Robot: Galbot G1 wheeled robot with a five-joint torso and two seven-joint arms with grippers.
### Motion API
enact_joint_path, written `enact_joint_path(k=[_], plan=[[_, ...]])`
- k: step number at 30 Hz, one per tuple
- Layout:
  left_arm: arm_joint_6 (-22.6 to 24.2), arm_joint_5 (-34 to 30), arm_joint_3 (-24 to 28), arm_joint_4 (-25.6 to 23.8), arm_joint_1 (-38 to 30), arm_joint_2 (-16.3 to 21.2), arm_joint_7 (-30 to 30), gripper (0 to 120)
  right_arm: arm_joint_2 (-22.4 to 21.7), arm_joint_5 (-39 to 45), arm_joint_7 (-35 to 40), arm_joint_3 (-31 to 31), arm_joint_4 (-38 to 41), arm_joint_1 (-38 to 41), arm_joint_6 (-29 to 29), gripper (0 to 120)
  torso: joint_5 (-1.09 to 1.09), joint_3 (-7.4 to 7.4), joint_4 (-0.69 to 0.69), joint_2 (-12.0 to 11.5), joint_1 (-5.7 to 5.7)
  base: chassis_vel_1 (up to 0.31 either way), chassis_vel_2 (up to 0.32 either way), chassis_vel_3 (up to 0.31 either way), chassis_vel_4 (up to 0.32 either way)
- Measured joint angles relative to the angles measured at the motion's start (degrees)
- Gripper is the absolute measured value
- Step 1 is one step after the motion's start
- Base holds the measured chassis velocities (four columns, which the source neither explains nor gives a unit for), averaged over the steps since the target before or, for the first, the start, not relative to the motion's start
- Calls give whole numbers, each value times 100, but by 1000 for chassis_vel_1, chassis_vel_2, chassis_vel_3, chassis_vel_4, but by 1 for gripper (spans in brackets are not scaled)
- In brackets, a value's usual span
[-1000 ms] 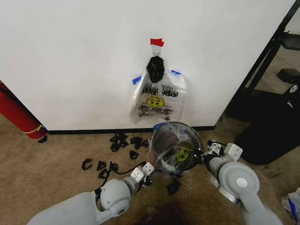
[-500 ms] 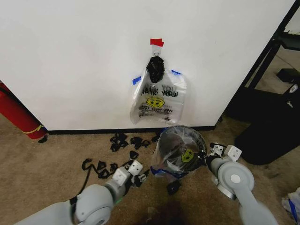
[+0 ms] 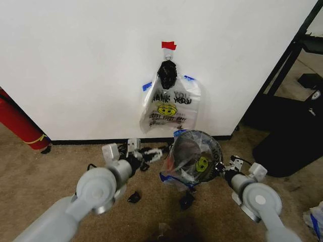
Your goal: Pick up the garbage bag from the wall and place it over the trash bin.
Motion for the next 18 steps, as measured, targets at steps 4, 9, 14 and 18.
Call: enact_joint_path(k=[4, 9, 14, 18], plan=[[-191, -526, -66, -11, -28, -187, 83, 100, 14, -340, -349, 5, -68, -123, 196, 0, 0, 0, 0, 0, 0, 0, 0, 0, 0], [-248, -537, -37, 151, -102, -295, 202, 100, 36, -435, -463, 1, -60, -181, 228, 0, 0, 0, 2, 0, 0, 0, 0, 0, 0], [-234, -510, 130, 665, -421, -585, 279, 97, 68, -686, -640, -77, 91, -314, 316, 0, -1, 0, 0, 0, 0, 0, 0, 0, 0], [-124, -523, 314, 1006, -723, -713, 385, 93, 73, -701, -623, -84, 274, -364, 292, 0, 0, 0, 0, 0, 0, 0, 0, 0, 0]])
